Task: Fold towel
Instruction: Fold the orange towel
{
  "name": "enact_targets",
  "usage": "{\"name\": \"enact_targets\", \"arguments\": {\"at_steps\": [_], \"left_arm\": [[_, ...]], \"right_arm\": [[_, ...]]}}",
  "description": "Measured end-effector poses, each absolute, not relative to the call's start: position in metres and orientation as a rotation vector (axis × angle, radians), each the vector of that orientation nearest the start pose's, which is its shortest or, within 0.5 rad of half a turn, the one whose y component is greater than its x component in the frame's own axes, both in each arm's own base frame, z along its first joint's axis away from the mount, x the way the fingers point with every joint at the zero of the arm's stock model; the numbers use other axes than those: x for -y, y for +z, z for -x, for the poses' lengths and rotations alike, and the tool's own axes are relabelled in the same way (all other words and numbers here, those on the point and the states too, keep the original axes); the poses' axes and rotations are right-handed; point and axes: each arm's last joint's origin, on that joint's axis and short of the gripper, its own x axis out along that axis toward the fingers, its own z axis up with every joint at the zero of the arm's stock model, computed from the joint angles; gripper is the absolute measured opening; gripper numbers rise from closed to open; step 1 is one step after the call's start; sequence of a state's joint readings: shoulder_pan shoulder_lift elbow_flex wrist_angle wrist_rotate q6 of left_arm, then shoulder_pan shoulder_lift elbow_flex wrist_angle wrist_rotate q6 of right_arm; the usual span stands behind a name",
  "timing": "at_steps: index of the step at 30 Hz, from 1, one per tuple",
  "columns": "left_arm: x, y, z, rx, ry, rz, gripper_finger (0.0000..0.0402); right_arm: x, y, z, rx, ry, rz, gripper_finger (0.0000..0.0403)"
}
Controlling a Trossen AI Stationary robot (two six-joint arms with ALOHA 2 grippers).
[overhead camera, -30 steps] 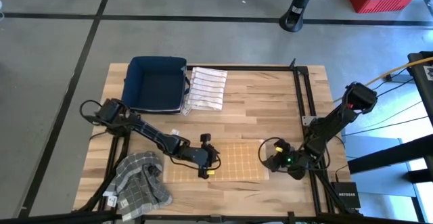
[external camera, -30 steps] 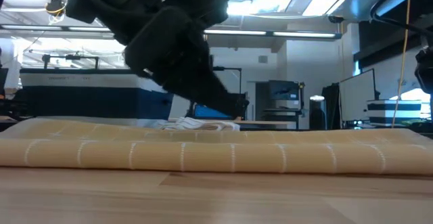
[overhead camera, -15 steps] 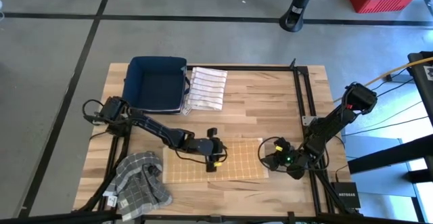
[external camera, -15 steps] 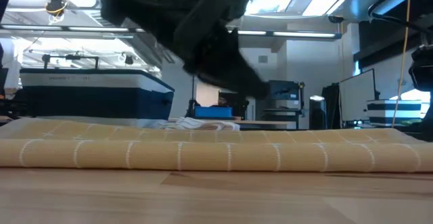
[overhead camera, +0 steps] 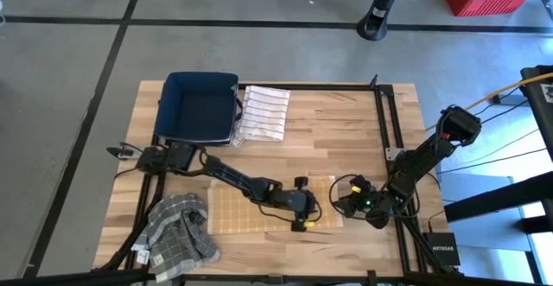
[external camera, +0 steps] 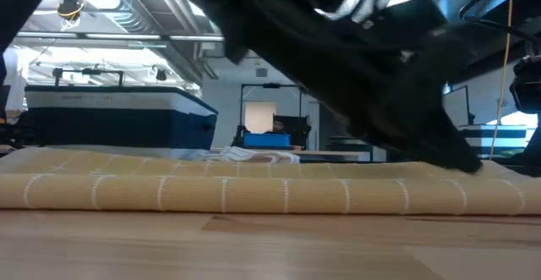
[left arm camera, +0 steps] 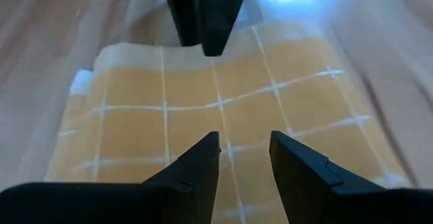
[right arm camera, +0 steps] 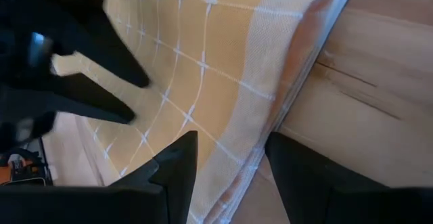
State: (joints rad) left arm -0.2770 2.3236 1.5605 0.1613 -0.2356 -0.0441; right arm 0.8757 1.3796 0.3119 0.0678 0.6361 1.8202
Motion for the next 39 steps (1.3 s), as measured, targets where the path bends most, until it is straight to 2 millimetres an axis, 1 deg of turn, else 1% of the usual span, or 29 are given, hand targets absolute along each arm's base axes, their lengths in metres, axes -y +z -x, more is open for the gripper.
{"name": "enact_targets", "arguments": {"at_steps": [4,7,11,13,15,23,25,29,32,34,35,37,39], "left_arm": [[0.125,0.113,-0.493,-0.593,-0.025,-0.119,0.0125],[0.119,0.101,-0.495,-0.621,-0.044,-0.094,0.0125],[0.115,0.096,-0.496,-0.635,-0.052,-0.069,0.0125],[0.114,0.095,-0.496,-0.641,-0.055,-0.068,0.0125],[0.114,0.096,-0.496,-0.637,-0.057,-0.075,0.0125],[0.114,0.094,-0.496,-0.648,-0.058,-0.079,0.0125],[0.115,0.094,-0.496,-0.647,-0.058,-0.081,0.0125],[0.115,0.094,-0.496,-0.643,-0.069,-0.111,0.0125],[0.118,0.100,-0.494,-0.644,-0.081,-0.132,0.0125],[0.121,0.110,-0.491,-0.651,-0.095,-0.160,0.0125],[0.123,0.117,-0.489,-0.656,-0.104,-0.183,0.0125],[0.127,0.138,-0.483,-0.665,-0.120,-0.220,0.0125],[0.129,0.163,-0.473,-0.689,-0.119,-0.226,0.0125]], "right_arm": [[-0.135,0.100,-0.135,-0.638,-0.453,-1.046,0.0184],[-0.135,0.100,-0.135,-0.637,-0.452,-1.046,0.0184],[-0.134,0.100,-0.136,-0.638,-0.455,-1.048,0.0177],[-0.135,0.100,-0.138,-0.640,-0.444,-1.040,0.0161],[-0.135,0.100,-0.141,-0.641,-0.427,-1.037,0.0135],[-0.135,0.100,-0.153,-0.695,-0.392,-1.020,0.0017],[-0.137,0.102,-0.155,-0.709,-0.401,-0.982,0.0011],[-0.145,0.115,-0.163,-0.726,-0.418,-0.943,0.0019],[-0.151,0.126,-0.170,-0.677,-0.430,-0.928,0.0008],[-0.156,0.135,-0.176,-0.643,-0.416,-0.916,0.0008],[-0.158,0.138,-0.178,-0.636,-0.413,-0.901,0.0011],[-0.158,0.143,-0.181,-0.621,-0.417,-0.888,0.0014],[-0.159,0.145,-0.182,-0.611,-0.421,-0.865,0.0012]]}}
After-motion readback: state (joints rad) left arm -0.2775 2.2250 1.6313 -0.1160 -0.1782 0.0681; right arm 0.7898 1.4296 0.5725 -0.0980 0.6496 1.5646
